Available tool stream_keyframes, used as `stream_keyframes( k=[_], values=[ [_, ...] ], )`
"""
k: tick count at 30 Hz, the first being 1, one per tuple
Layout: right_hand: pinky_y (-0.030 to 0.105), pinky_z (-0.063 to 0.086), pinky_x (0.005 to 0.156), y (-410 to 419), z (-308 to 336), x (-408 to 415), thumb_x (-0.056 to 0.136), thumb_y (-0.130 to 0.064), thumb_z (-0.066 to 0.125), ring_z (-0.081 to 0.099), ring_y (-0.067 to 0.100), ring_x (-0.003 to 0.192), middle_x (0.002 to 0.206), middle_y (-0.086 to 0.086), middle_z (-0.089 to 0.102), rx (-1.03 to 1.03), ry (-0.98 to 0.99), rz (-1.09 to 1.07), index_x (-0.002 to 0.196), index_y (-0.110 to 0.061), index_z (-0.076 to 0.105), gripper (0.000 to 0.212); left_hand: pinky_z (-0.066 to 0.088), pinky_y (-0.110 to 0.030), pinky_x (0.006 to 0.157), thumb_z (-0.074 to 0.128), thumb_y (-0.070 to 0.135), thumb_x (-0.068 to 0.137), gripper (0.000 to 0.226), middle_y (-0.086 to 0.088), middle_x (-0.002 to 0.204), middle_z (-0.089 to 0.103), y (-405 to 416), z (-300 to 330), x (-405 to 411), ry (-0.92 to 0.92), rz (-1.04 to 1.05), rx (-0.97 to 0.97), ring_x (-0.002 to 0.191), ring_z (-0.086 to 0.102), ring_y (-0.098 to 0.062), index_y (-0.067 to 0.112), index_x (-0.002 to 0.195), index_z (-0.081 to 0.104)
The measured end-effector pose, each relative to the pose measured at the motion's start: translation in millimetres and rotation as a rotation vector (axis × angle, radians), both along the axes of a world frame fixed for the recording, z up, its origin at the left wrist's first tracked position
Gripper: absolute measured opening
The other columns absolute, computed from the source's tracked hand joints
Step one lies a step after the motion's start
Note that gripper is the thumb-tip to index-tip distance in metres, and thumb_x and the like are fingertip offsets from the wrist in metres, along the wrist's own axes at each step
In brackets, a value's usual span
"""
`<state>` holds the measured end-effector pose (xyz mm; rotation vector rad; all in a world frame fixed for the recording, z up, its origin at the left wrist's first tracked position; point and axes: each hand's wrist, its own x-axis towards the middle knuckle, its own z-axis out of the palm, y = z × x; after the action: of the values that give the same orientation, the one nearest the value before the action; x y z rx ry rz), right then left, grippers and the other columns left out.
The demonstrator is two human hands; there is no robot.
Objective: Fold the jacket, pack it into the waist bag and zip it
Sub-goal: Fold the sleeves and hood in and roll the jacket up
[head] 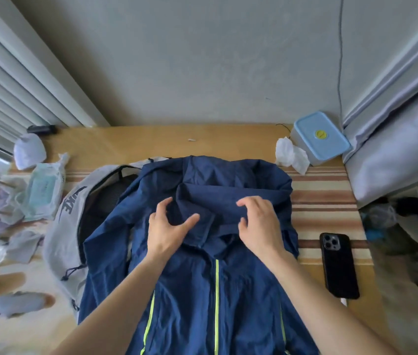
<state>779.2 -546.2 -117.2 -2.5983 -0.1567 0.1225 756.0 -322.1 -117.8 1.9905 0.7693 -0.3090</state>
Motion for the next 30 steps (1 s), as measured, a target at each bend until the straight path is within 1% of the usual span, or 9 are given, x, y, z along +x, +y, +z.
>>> stream_keyframes(
  k=[3, 6, 9, 12, 16, 20, 23, 26, 30],
  values=[
    [0.038, 0.051, 0.087, -33.6, -34.7, 11.3, 0.073, -0.029, 0.083, 0.058, 0.028, 0.106, 0.117, 0.000, 0.062, -0.291, 0.104, 0.173, 0.116, -0.019, 0.061, 0.049, 0.051, -0.039, 0.079, 0.080, 0.048, 0.075, 0.085, 0.001, 0.132, 0.045, -12.3, -23.9, 7.9, 0.089, -0.329, 0.346, 0.117, 0.053, -0.022, 0.041, 0.146, 0.033],
    [0.038, 0.052, 0.077, -47.8, -51.3, 21.2, 0.070, -0.024, 0.085, 0.059, 0.027, 0.098, 0.112, 0.001, 0.061, -0.483, 0.083, 0.326, 0.105, -0.019, 0.065, 0.041, 0.050, -0.041, 0.084, 0.059, 0.011, 0.088, 0.049, -0.008, 0.128, 0.058, -10.6, -37.6, 21.3, 0.065, -0.362, 0.495, 0.109, 0.062, -0.033, 0.023, 0.136, 0.054],
    [0.032, 0.046, 0.054, -63.5, -49.0, 31.0, 0.069, -0.005, 0.080, 0.060, 0.025, 0.082, 0.096, 0.000, 0.063, -0.480, -0.028, 0.325, 0.080, -0.016, 0.064, 0.021, 0.051, -0.037, 0.085, 0.048, 0.003, 0.088, 0.035, -0.005, 0.108, 0.075, 0.6, -32.3, 30.6, -0.033, -0.211, 0.426, 0.102, 0.067, -0.030, 0.019, 0.103, 0.074],
    [0.029, 0.041, 0.049, -87.3, -40.0, 34.4, 0.066, -0.008, 0.080, 0.059, 0.023, 0.078, 0.091, -0.003, 0.063, -0.454, -0.012, 0.292, 0.075, -0.017, 0.057, 0.026, 0.053, -0.039, 0.093, 0.046, 0.004, 0.086, 0.034, -0.004, 0.099, 0.076, 10.9, -29.5, 36.3, -0.027, 0.071, 0.278, 0.100, 0.068, -0.026, 0.020, 0.095, 0.074],
    [0.031, 0.051, 0.065, -108.9, -27.2, 32.6, 0.080, -0.035, 0.073, 0.065, 0.020, 0.102, 0.137, -0.005, 0.055, -0.542, 0.235, 0.337, 0.088, -0.024, 0.065, 0.016, 0.052, -0.045, 0.102, 0.045, 0.028, 0.096, 0.028, -0.005, 0.115, 0.069, 12.9, -23.4, 44.2, -0.021, 0.548, -0.035, 0.107, 0.067, -0.027, 0.017, 0.116, 0.061],
    [0.032, 0.055, 0.063, -98.5, -27.4, 30.0, 0.088, -0.064, 0.054, 0.068, 0.014, 0.104, 0.149, -0.010, 0.048, -0.366, 0.189, 0.228, 0.085, -0.030, 0.074, 0.039, 0.049, -0.046, 0.097, 0.061, 0.080, 0.073, 0.082, -0.002, 0.144, 0.041, -25.8, -10.3, 17.5, -0.191, -0.208, 0.441, 0.129, 0.042, -0.022, 0.037, 0.140, 0.040],
    [0.030, 0.050, 0.057, -78.5, -36.2, 32.1, 0.092, -0.054, 0.054, 0.067, 0.011, 0.094, 0.155, -0.008, 0.040, -0.284, 0.137, 0.256, 0.083, -0.028, 0.072, 0.033, 0.049, -0.044, 0.097, 0.070, 0.071, 0.069, 0.097, -0.010, 0.158, 0.021, -45.0, -35.0, 4.3, -0.030, -0.656, 0.663, 0.141, 0.031, -0.028, 0.042, 0.149, 0.023],
    [0.028, 0.045, 0.059, -69.3, -51.2, 38.9, 0.087, -0.042, 0.069, 0.065, 0.014, 0.078, 0.165, -0.002, 0.021, -0.304, 0.225, 0.273, 0.097, -0.025, 0.068, 0.020, 0.052, -0.039, 0.076, 0.063, 0.018, 0.082, 0.062, -0.007, 0.138, 0.047, -38.6, -48.0, 13.2, -0.049, -0.480, 0.561, 0.118, 0.055, -0.032, 0.030, 0.139, 0.041],
    [0.036, 0.052, 0.071, -73.1, -62.4, 55.3, 0.087, -0.015, 0.070, 0.068, 0.027, 0.090, 0.126, 0.001, 0.055, -0.269, 0.248, 0.208, 0.104, -0.017, 0.070, 0.018, 0.047, -0.033, 0.079, 0.050, 0.008, 0.091, 0.028, 0.003, 0.101, 0.069, -9.3, -24.1, 30.3, -0.131, 0.001, 0.243, 0.095, 0.066, -0.024, 0.021, 0.113, 0.061]
  ],
)
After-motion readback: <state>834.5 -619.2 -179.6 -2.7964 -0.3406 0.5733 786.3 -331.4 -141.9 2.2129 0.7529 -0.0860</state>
